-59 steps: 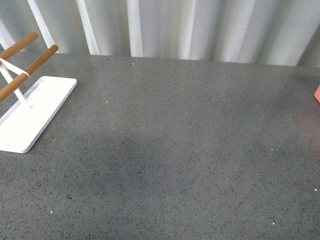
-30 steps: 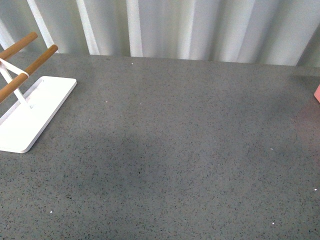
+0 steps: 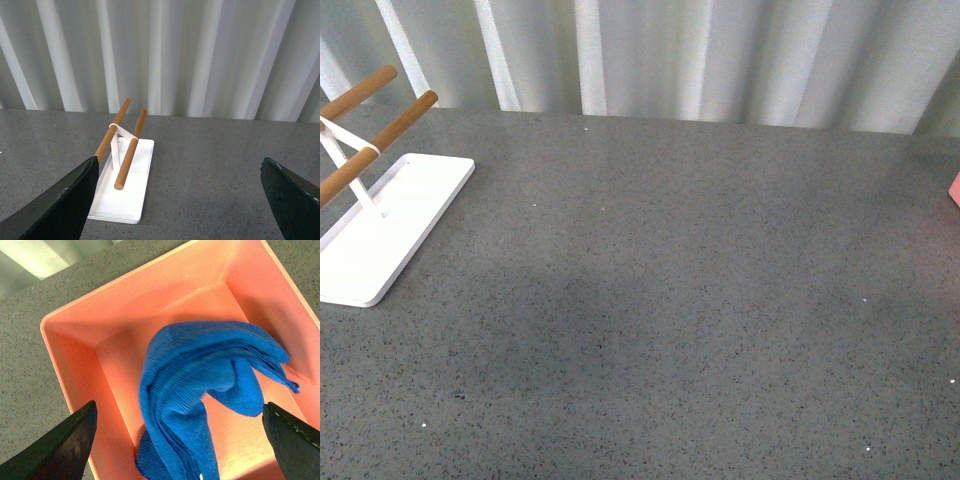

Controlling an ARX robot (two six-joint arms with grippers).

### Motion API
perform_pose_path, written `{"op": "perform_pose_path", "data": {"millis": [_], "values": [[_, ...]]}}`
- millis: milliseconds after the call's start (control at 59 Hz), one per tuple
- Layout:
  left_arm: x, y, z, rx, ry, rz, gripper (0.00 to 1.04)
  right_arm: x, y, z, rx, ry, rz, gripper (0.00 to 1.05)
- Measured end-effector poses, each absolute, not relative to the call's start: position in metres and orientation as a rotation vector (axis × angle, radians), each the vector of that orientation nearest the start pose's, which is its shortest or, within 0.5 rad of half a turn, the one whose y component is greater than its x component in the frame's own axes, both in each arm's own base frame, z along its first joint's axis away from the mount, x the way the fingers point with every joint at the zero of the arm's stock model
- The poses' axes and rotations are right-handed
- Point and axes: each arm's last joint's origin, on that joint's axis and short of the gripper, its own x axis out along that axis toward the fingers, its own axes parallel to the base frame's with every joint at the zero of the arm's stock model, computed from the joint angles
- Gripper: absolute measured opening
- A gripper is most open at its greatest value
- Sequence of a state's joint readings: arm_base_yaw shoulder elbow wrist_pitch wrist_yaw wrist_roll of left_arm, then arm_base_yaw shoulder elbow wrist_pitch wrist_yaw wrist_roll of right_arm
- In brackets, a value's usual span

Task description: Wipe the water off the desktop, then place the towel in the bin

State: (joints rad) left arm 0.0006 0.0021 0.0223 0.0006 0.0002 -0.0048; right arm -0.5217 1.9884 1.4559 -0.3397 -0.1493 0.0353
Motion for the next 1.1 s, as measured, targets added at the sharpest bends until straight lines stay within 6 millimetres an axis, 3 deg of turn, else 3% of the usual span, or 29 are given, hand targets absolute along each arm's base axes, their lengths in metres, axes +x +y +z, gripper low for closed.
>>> {"op": "perform_pose_path", "data": {"millis": [153,271,322,390,475,593,712,847,898,949,1102], "values": [[0.096,0.0,0.171,-0.005,-0.021,0.0,0.98,0.373,-0.212,0.195,0.326,0.754,-0.362,0.98],[0.096,0.0,0.171,-0.005,-0.021,0.0,0.98,0.364,-0.2,0.213,0.231,0.59,-0.31,0.98],[0.096,0.0,0.171,-0.005,-0.021,0.0,0.98,0.354,-0.181,0.24,0.157,0.456,-0.235,0.98],[0.096,0.0,0.171,-0.005,-0.021,0.0,0.98,0.335,-0.141,0.279,0.077,0.329,-0.067,0.98],[0.096,0.0,0.171,-0.005,-0.021,0.0,0.98,0.306,-0.089,0.3,0.004,0.278,0.168,0.98],[0.096,0.0,0.171,-0.005,-0.021,0.0,0.98,0.274,-0.052,0.297,-0.056,0.269,0.369,0.98],[0.096,0.0,0.171,-0.005,-0.021,0.0,0.98,0.245,-0.04,0.294,-0.1,0.233,0.463,0.98],[0.096,0.0,0.171,-0.005,-0.021,0.0,0.98,0.223,-0.038,0.297,-0.137,0.186,0.432,0.96],[0.096,0.0,0.171,-0.005,-0.021,0.0,0.98,0.216,-0.033,0.289,-0.127,0.076,0.181,0.83],[0.096,0.0,0.171,-0.005,-0.021,0.0,0.98,0.207,-0.03,0.279,-0.087,0.007,0.047,0.72],[0.096,0.0,0.171,-0.005,-0.021,0.0,0.98,0.188,-0.022,0.248,-0.034,-0.001,-0.006,0.45]]}}
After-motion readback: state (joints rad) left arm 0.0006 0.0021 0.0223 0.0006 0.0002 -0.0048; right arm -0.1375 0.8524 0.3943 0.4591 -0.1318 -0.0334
